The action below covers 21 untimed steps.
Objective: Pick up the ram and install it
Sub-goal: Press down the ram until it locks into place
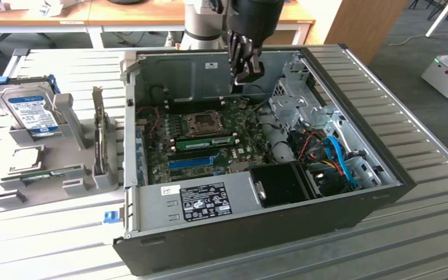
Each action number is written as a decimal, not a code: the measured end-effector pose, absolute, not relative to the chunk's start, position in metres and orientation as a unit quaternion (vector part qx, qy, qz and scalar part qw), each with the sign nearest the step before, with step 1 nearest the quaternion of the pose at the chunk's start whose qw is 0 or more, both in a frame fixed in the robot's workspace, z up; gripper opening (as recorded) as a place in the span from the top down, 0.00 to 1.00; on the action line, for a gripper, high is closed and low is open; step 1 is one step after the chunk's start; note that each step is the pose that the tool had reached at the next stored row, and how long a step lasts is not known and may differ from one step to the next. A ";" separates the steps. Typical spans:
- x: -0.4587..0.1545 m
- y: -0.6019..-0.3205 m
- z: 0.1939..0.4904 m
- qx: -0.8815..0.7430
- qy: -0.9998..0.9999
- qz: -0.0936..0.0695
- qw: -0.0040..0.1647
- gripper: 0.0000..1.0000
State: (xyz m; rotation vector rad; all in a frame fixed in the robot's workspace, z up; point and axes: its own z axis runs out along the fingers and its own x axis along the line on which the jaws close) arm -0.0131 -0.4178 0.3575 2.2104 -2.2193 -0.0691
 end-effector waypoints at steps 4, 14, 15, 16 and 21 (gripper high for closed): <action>-0.011 -0.418 0.357 0.706 -0.708 -0.022 0.004 0.89; -0.011 -0.418 0.357 0.705 -0.708 -0.022 0.004 0.89; -0.011 -0.418 0.358 0.706 -0.708 -0.022 0.004 0.89; -0.011 -0.418 0.357 0.706 -0.708 -0.022 0.004 0.89; -0.011 -0.418 0.353 0.706 -0.708 -0.022 0.004 0.89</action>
